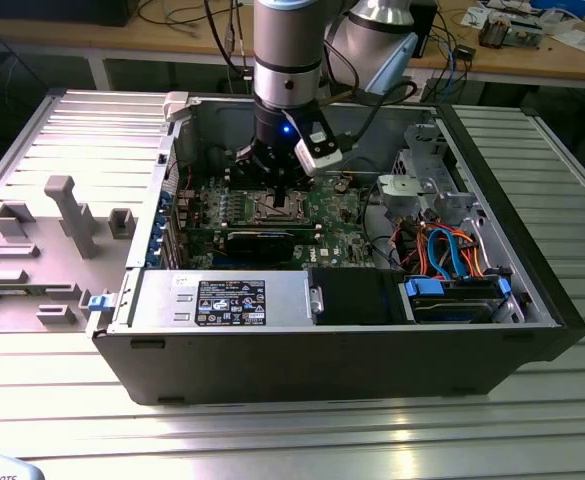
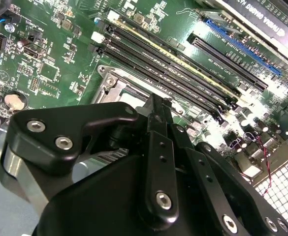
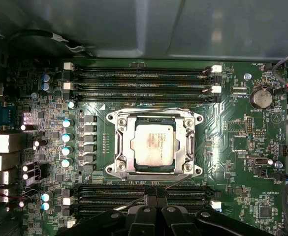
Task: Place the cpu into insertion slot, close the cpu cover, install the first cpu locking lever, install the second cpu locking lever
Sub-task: 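Install the second cpu locking lever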
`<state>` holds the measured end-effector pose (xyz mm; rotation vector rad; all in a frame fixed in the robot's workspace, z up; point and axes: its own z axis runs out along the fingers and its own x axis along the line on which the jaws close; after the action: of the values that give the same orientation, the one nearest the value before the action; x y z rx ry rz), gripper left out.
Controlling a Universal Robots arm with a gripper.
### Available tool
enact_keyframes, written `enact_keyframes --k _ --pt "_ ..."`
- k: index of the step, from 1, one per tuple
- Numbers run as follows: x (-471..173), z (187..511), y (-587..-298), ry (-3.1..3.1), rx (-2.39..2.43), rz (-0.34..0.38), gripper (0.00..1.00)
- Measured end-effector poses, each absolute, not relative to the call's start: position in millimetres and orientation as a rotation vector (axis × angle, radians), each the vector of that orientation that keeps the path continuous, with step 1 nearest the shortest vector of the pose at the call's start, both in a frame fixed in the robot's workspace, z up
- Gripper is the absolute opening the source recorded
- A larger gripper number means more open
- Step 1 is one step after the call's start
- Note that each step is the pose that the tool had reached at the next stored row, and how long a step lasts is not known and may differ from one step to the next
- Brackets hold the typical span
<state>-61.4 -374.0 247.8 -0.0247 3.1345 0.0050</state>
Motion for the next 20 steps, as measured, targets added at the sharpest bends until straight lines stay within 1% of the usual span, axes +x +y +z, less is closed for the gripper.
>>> enact_keyframes --k 5,7,9,16,20 --pt "-61 248 -377 3.137 -0.025 0.029 0.11" --pt "-61 248 -384 3.137 -0.024 0.060 0.11" --pt "-63 247 -385 3.138 -0.024 0.077 0.11" --pt "-69 246 -390 3.143 -0.024 0.108 0.11" --pt "-69 246 -391 3.143 -0.024 0.111 0.11"
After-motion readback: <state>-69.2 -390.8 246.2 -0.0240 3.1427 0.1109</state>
